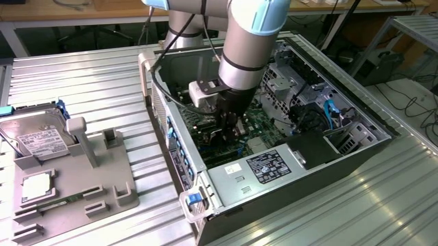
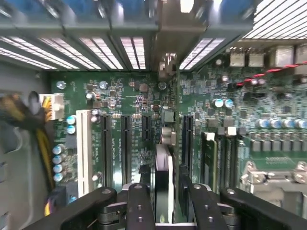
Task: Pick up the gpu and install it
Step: 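Insert the gpu into the slot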
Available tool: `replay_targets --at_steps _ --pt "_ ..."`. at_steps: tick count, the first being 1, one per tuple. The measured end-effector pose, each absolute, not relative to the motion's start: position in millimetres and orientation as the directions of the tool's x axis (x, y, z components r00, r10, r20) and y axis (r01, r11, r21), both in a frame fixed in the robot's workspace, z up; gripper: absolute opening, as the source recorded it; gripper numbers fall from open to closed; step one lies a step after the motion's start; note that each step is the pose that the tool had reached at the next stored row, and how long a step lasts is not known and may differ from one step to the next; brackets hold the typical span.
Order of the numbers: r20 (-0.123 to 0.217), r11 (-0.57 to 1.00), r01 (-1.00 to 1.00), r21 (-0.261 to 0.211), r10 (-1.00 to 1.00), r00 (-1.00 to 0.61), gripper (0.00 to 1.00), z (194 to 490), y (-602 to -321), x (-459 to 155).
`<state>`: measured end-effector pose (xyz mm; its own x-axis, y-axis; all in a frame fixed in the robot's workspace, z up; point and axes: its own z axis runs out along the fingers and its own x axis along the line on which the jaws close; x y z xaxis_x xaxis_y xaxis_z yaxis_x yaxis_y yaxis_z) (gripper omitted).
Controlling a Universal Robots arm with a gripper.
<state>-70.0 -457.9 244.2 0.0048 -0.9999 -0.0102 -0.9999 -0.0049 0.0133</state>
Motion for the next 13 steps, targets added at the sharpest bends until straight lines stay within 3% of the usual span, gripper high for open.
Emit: replay_targets --at_steps 9,13 --pt "-0.01 -0.005 -1.0 0.011 -1.0 0.005 0.35 286 -458 -70" --pt "-0.01 -0.005 -1.0 0.011 -1.0 0.005 0.34 286 -458 -70"
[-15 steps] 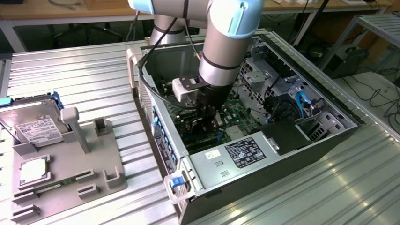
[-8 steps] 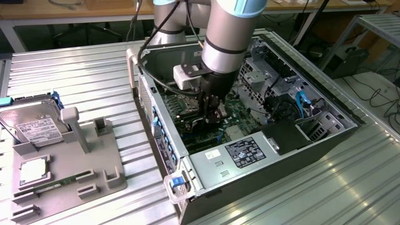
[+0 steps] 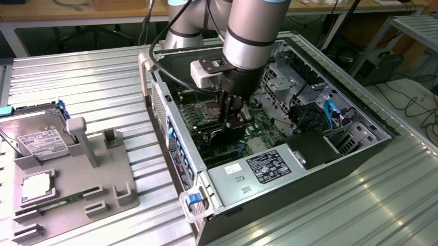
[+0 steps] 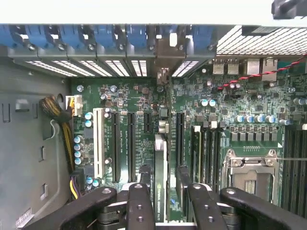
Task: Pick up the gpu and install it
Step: 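Insert the gpu into the slot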
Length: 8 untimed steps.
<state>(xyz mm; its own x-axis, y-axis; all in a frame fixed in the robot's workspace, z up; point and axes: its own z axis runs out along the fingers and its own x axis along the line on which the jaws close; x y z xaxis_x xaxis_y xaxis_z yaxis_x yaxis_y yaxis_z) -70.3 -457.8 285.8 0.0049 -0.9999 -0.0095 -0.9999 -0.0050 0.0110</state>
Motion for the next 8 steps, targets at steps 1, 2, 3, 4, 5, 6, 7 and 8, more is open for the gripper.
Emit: replay_targets --at_steps 1,2,3,4,5,6,7,8 --pt "-0.01 -0.005 -1.0 0.011 -1.0 0.005 0.27 285.8 -457.8 -70.3" --pt "-0.01 -0.005 -1.0 0.011 -1.0 0.005 0.21 285.8 -457.8 -70.3" --pt "-0.01 -0.005 -1.0 0.011 -1.0 0.005 0.15 285.8 -457.8 -70.3" --pt "-0.01 -0.005 -1.0 0.011 -1.0 0.005 0.15 285.8 -457.8 -70.3" --pt "-0.01 -0.005 -1.0 0.011 -1.0 0.005 0.11 285.9 -457.8 -70.3" --pt "-0.01 -0.005 -1.0 0.011 -1.0 0.005 0.11 285.8 -457.8 -70.3" --pt "-0.01 -0.005 -1.0 0.011 -1.0 0.005 0.11 285.8 -457.8 -70.3" --pt "-0.01 -0.005 -1.0 0.011 -1.0 0.005 0.11 285.8 -457.8 -70.3"
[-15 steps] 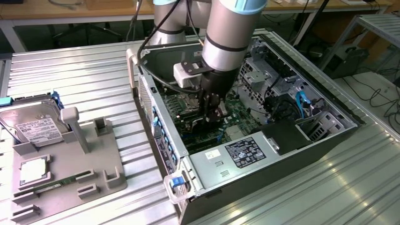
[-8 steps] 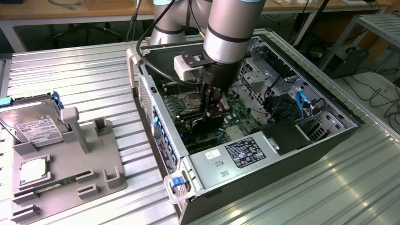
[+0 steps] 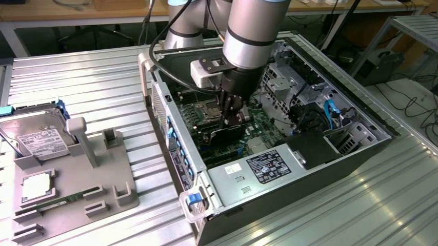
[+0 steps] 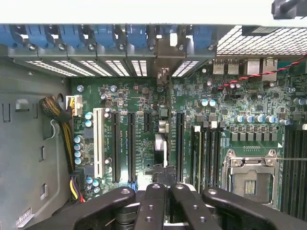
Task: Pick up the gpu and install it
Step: 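Insert the gpu into the slot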
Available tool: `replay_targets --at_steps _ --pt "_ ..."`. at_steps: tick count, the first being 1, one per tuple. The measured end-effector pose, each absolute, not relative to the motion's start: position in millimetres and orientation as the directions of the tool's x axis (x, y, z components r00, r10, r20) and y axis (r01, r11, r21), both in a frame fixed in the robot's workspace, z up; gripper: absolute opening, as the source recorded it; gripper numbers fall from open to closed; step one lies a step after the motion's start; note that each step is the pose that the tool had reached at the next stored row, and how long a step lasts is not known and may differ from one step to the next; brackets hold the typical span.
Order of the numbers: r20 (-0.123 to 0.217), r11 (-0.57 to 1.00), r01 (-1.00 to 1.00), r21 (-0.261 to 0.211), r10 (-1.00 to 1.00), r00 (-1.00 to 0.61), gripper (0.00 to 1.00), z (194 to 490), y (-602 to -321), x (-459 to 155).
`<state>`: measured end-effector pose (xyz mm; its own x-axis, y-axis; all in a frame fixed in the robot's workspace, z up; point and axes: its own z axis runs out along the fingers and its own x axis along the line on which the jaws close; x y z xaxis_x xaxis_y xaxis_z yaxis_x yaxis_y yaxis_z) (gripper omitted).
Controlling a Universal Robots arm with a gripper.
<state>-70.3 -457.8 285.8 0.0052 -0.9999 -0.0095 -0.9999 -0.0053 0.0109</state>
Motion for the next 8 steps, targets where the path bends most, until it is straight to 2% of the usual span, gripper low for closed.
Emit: replay_targets --at_steps 8 --pt "-0.01 -0.006 -1.0 0.011 -1.0 0.006 0.11 285.8 -457.8 -70.3"
